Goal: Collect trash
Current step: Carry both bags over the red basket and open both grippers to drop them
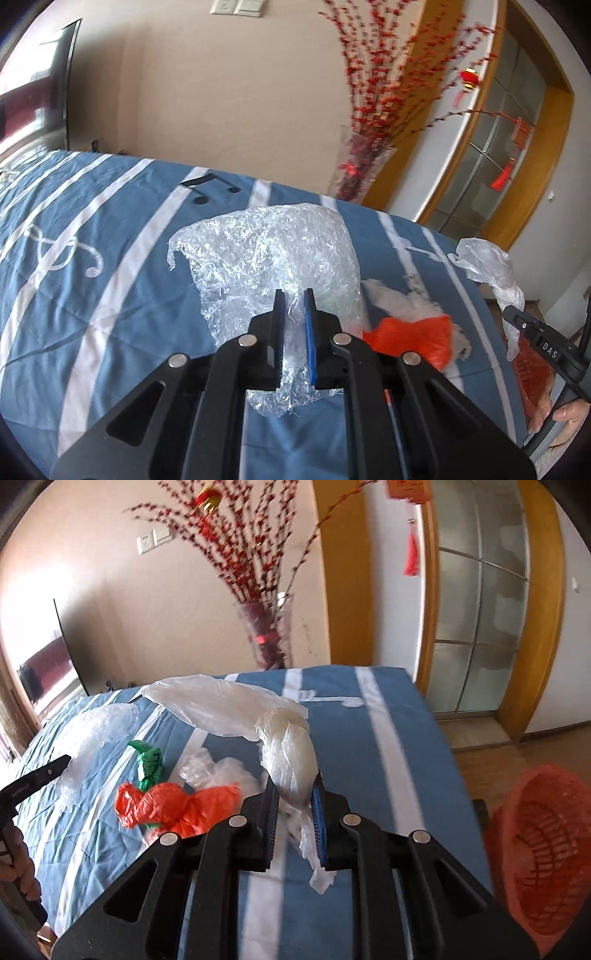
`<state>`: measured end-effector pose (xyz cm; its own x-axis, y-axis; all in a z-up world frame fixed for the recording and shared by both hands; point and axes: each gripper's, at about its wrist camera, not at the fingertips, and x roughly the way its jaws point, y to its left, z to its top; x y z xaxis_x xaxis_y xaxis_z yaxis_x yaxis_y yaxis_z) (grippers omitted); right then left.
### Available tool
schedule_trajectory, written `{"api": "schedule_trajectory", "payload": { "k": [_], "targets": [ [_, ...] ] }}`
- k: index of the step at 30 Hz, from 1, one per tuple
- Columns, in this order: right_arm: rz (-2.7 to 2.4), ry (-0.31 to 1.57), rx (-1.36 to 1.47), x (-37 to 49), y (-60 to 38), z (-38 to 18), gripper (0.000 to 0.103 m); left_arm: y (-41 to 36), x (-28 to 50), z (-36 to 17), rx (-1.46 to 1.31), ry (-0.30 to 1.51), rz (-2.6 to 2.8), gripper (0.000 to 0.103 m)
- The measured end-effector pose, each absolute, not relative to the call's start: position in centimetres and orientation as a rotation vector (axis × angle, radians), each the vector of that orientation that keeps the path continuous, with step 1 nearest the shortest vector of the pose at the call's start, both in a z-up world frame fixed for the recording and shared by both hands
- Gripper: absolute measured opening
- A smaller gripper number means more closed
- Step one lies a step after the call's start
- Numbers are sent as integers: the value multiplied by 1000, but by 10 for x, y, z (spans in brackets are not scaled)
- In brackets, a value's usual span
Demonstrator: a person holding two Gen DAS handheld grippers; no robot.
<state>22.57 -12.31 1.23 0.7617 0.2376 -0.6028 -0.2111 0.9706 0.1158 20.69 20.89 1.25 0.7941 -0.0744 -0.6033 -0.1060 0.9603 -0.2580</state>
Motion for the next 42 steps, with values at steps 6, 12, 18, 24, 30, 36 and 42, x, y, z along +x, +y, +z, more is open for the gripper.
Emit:
{"api": "schedule_trajectory", "payload": {
  "k": [6,12,18,24,30,36,42],
  "targets": [
    [191,637,73,209,-158,16,18,170,207,25,-262,642,-61,11],
    [146,613,112,192,-189,21,18,125,210,30,-233,649,-145,11],
    [101,603,146,178,-220,21,18,82,214,32,-210,662,-224,11],
    [44,592,185,167,-251,21,18,34,216,29,-192,676,-309,11],
    [-18,590,222,159,-285,16,18,-10,216,26,-188,695,-387,11],
    [-80,593,262,152,-316,9,18,-51,220,23,-178,717,-461,11],
    [-133,587,303,146,-345,3,18,-87,224,20,-167,737,-521,11]
  ]
}}
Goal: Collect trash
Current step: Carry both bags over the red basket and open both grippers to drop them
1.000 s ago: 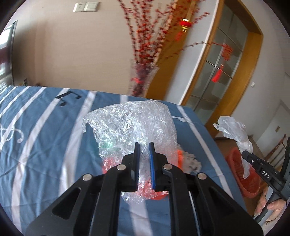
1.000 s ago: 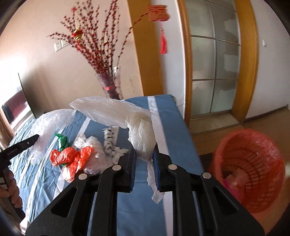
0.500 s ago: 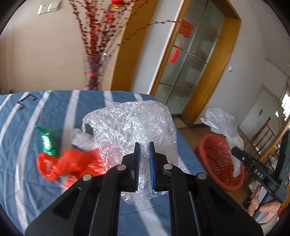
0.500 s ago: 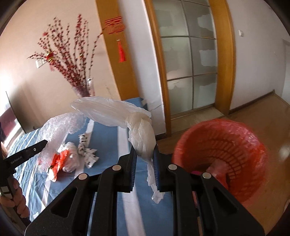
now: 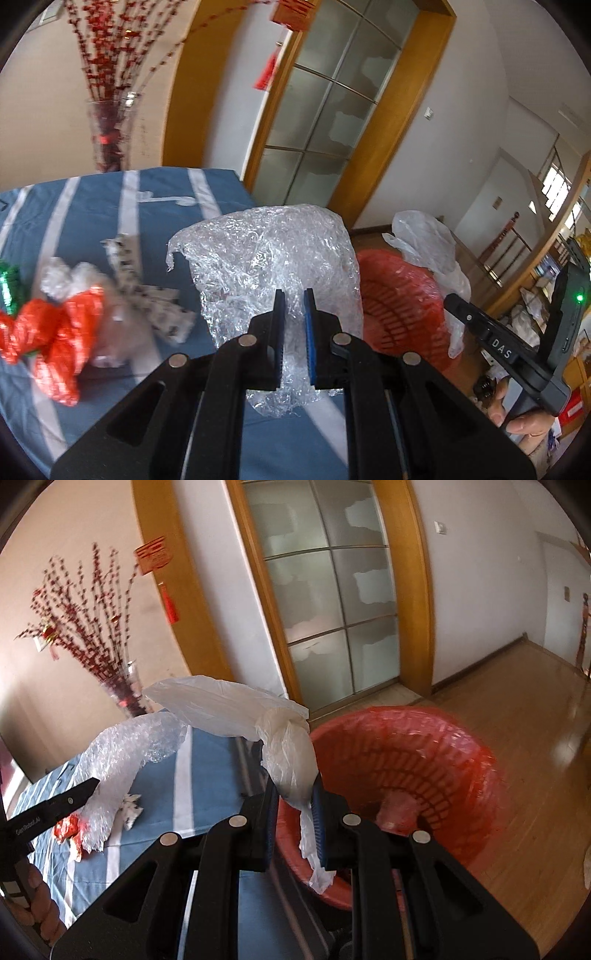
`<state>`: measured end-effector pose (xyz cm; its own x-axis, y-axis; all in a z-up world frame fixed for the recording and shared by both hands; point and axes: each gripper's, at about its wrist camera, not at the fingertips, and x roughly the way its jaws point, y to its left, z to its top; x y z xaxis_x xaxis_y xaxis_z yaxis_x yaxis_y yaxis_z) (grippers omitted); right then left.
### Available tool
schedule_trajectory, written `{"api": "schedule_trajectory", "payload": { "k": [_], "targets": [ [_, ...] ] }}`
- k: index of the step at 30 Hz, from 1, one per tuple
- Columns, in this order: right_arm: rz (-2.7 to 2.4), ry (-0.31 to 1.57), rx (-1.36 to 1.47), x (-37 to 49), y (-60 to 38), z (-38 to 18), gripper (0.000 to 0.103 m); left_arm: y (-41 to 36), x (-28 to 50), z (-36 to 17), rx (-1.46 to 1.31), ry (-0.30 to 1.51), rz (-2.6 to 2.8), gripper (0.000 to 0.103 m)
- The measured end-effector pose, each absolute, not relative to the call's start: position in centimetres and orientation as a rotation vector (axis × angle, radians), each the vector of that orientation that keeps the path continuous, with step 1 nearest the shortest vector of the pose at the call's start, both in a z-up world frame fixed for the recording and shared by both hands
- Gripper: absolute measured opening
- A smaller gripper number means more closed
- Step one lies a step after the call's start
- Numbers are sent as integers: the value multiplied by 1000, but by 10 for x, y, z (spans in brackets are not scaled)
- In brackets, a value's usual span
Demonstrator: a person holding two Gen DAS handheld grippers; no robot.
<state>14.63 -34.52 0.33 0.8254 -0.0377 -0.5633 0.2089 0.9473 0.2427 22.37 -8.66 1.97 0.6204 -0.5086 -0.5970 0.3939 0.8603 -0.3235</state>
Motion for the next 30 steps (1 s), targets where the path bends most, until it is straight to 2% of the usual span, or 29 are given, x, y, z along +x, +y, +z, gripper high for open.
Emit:
{"api": "schedule_trajectory", "payload": {
  "k": [12,30],
  "targets": [
    [-216,576,371,136,-393,-8,18,-159,231,4,-133,781,-636,11],
    [-280,553,447,131,-440,-19,18,-229,238,-10,-104,816,-747,11]
  ]
}}
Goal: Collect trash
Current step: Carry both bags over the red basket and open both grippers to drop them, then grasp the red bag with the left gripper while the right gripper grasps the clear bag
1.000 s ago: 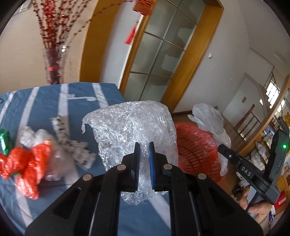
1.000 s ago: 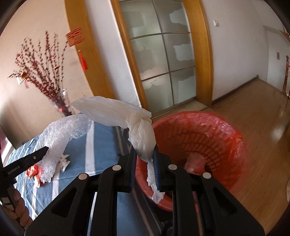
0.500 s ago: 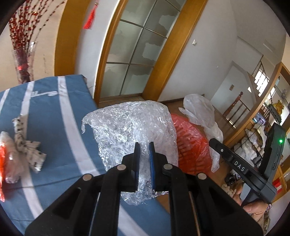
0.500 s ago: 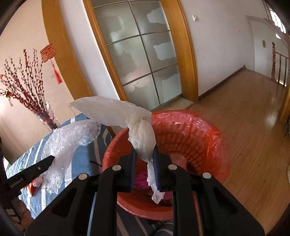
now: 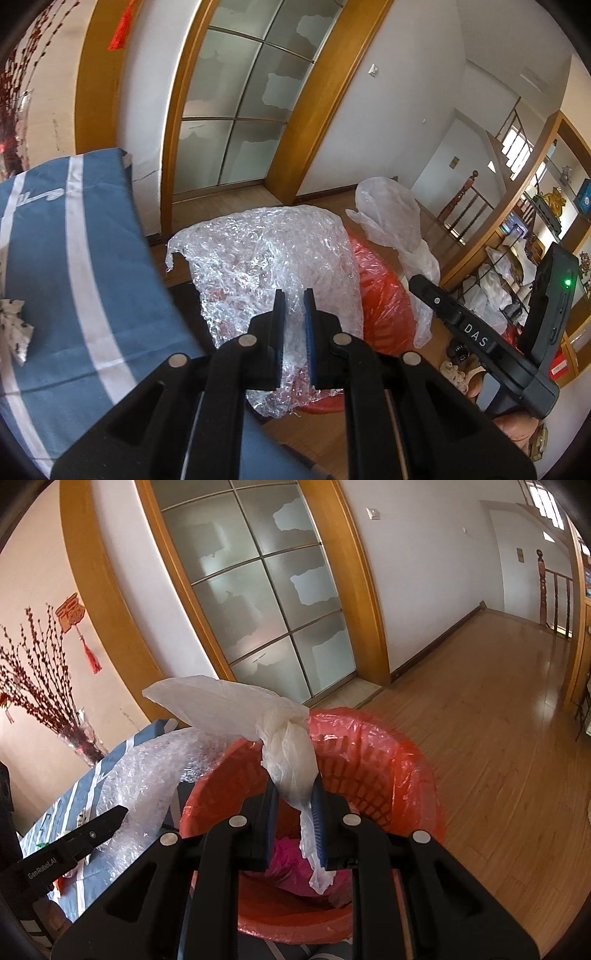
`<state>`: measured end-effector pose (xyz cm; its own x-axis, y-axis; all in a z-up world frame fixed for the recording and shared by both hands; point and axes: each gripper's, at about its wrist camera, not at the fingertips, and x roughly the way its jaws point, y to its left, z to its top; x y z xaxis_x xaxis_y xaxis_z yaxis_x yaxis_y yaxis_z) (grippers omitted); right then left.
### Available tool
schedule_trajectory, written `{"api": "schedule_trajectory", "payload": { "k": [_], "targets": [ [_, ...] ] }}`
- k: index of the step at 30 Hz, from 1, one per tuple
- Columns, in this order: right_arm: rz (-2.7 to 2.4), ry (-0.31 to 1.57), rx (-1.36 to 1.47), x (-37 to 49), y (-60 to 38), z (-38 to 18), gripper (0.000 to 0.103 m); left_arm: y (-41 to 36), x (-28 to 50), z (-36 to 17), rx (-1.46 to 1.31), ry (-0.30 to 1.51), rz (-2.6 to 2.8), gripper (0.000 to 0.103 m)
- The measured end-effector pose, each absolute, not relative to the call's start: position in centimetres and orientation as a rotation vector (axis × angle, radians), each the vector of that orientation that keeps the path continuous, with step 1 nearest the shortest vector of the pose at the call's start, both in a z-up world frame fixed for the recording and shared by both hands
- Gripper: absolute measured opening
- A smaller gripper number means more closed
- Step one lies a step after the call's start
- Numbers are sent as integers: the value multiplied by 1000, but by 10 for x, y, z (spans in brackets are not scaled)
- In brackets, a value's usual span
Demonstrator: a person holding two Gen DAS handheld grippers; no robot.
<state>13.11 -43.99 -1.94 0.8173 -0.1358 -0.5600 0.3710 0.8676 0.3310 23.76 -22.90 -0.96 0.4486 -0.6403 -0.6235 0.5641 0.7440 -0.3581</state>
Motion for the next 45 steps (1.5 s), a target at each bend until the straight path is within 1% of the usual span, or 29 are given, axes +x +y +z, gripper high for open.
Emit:
{"api": "schedule_trajectory", "payload": {
  "k": [5,7,8,9,10,12,15,21,23,31,39,45],
  "targets": [
    [-287,542,472,132,-450,-20,18,-244,240,-15,-99,828,-765,11],
    [-289,542,480,133,-454,-21,19,-250,242,-19,-98,841,-759,13],
    [-290,539,487,133,-456,-23,21,-252,243,-22,-96,850,-755,16],
    [-289,540,494,133,-458,-24,27,-254,244,-24,-96,858,-755,21],
    [-288,546,505,134,-461,-27,29,-257,246,-27,-94,871,-751,29],
    [-286,553,527,133,-465,-32,40,-256,247,-33,-92,885,-741,38],
    [-298,559,535,130,-467,-36,48,-252,246,-37,-85,893,-724,41],
    [-334,552,524,121,-469,-34,55,-219,249,-39,-85,884,-640,51],
    [-346,547,508,120,-466,-30,57,-206,249,-39,-81,879,-608,52],
    [-307,553,437,125,-435,-21,58,-142,241,-34,-72,853,-474,55],
    [-192,579,365,139,-380,-14,58,-68,230,-19,-90,803,-347,56],
    [-113,601,308,147,-341,-12,58,1,224,-17,-118,779,-224,56]
  ]
}}
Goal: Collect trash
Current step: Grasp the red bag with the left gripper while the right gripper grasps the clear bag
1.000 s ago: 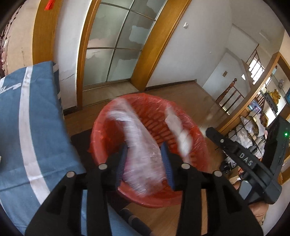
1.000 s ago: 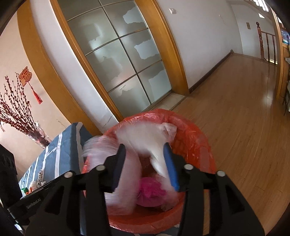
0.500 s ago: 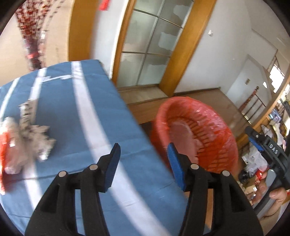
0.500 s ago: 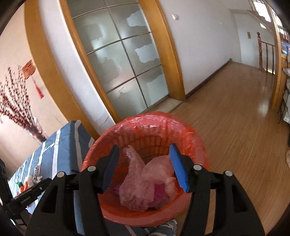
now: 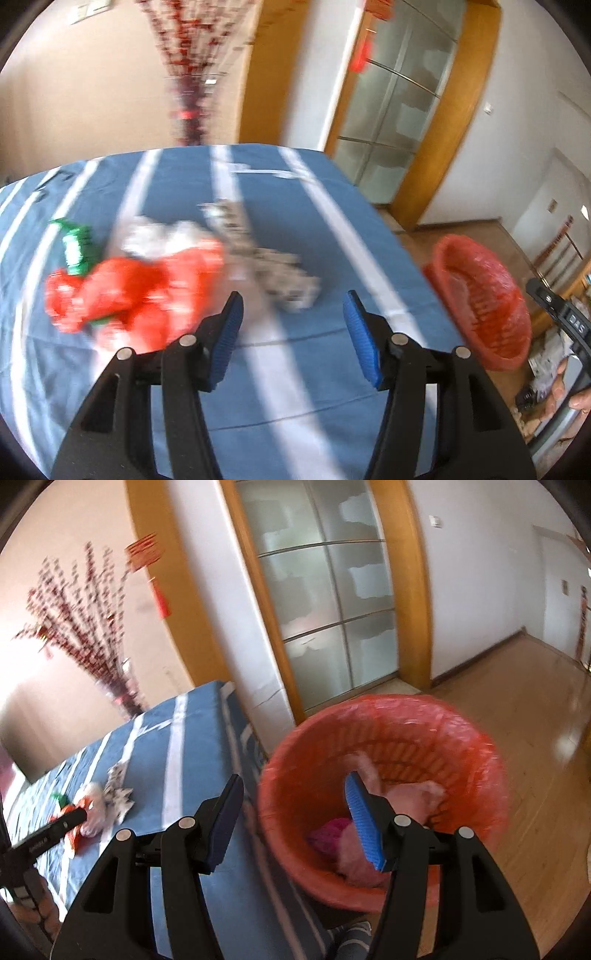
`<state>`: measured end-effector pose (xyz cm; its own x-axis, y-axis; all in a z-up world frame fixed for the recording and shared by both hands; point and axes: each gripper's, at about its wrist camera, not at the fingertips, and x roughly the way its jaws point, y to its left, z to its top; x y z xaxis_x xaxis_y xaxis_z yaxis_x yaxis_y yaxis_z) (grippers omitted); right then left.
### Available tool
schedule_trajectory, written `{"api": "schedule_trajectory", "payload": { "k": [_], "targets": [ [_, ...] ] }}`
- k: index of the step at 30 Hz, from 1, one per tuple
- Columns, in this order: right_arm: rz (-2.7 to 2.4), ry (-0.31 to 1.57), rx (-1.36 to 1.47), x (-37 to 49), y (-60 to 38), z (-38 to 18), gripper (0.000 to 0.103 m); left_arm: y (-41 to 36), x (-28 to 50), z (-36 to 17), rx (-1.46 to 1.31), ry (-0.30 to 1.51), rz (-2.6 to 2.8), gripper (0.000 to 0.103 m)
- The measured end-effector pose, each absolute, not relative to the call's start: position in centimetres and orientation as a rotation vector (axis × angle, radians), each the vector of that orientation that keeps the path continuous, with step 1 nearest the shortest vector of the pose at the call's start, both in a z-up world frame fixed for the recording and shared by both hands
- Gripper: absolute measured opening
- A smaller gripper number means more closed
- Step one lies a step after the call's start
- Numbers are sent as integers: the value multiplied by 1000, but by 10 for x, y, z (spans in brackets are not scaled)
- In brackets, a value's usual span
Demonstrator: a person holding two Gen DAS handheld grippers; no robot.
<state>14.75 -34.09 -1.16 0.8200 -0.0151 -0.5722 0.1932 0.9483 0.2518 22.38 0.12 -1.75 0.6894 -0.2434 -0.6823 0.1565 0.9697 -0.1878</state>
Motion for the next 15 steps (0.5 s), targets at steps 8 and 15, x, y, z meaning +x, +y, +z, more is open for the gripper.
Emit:
{"api": "schedule_trajectory", "payload": {
  "k": [8,15],
  "targets": [
    [-29,638,260,155,-299,-13,58,83,234,-24,-99,768,-27,56],
    [12,674,228,163,-273,-19,58,103,249,-35,-77,799,-31,56]
  ]
}}
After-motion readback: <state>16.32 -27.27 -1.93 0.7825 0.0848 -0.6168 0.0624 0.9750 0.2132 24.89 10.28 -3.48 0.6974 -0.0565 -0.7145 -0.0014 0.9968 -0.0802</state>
